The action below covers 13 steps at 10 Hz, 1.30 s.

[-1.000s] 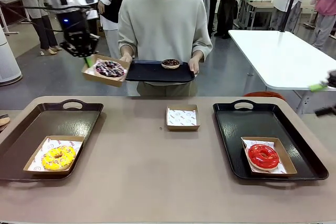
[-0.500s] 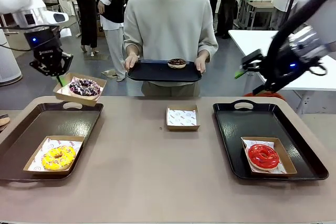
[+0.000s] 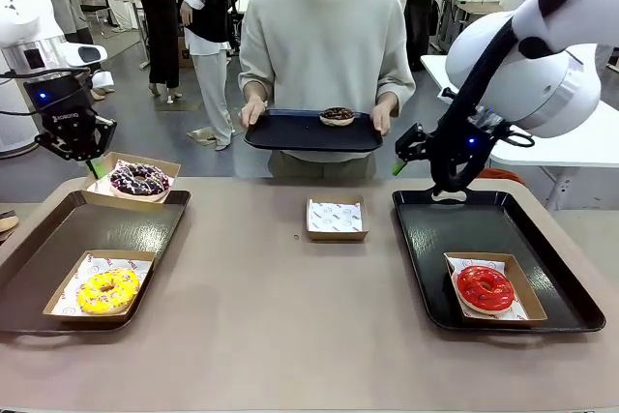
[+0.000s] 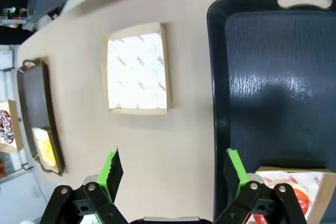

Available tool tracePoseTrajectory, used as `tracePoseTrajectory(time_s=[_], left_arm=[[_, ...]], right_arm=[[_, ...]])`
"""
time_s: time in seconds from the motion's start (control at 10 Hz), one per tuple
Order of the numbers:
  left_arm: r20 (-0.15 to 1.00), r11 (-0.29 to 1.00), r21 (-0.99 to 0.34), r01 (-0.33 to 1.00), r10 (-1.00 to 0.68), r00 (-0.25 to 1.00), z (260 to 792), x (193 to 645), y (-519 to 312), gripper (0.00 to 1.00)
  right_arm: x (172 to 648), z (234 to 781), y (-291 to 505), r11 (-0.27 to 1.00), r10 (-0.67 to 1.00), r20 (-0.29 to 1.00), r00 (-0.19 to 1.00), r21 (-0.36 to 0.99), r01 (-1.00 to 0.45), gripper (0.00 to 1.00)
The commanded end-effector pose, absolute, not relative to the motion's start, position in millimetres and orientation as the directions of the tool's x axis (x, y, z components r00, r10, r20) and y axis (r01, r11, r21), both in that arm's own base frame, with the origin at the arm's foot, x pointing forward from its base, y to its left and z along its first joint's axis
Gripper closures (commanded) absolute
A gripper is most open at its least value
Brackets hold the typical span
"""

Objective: Individually package the donuts and arrange them on the tray.
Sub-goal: Place the picked Paper togo box on the Handle tray while simultaneously picking up another Paper togo box from the table with the other hand.

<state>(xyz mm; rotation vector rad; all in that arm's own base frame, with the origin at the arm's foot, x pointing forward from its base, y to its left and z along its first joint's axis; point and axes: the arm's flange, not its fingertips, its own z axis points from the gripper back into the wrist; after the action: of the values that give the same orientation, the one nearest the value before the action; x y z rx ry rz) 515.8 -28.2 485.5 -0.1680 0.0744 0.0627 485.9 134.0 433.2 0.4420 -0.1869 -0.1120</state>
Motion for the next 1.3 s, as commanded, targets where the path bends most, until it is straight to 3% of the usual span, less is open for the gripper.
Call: tracePoseTrajectory(time_s=[0.0, 0.6, 1.2], left_arm=[[-0.057, 0.983, -0.176, -0.052, 0.043, 0.997, 484.6, 513.5, -29.4, 0.99], [-0.079, 0.984, -0.165, -0.069, 0.056, 0.995, 485.5, 515.8, -28.2, 0.99], [-0.081, 0.988, -0.127, -0.084, 0.074, 0.994, 462.9, 533.4, 20.2, 0.99]], right_arm=[[474.6, 434.8, 136.1, 0.902, -0.144, 0.138, 0.98, 0.425, 0.073, 0.0], [483.9, 433.0, 132.3, 0.897, -0.149, 0.151, 0.977, 0.436, 0.069, 0.0], [512.8, 424.5, 205.0, 0.977, -0.023, 0.229, 0.973, 0.21, -0.027, 0.0]])
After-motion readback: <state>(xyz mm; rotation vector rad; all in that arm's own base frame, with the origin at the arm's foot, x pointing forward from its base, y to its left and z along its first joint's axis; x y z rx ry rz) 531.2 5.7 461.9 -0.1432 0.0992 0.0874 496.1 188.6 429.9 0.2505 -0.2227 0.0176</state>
